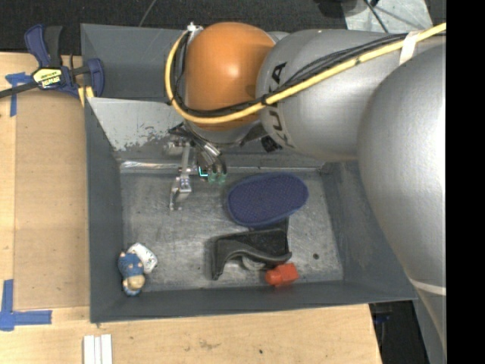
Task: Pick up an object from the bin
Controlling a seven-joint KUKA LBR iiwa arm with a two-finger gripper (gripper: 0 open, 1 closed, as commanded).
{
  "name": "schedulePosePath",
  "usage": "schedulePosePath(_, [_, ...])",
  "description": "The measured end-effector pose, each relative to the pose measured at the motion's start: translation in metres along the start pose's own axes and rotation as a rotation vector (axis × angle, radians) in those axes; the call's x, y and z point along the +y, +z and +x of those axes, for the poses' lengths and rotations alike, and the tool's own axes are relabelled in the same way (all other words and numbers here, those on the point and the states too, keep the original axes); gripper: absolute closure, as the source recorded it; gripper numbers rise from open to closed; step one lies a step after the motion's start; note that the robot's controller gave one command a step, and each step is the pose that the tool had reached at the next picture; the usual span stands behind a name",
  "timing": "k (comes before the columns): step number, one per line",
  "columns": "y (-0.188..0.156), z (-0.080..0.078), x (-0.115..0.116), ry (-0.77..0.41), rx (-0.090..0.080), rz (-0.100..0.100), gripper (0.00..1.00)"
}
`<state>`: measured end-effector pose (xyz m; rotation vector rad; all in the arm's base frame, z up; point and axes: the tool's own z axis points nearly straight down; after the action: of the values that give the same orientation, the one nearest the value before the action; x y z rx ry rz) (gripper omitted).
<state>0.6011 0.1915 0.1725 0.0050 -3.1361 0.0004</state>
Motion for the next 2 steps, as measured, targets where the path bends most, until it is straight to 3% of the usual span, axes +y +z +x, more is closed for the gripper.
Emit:
schedulePosePath(1, [0.041, -0.013, -0.105, 0.118, -0.005, 0.004, 0.0])
schedulePosePath(2, [0.098, 0.007, -0.196, 0.254, -0.014, -0.007, 0.0])
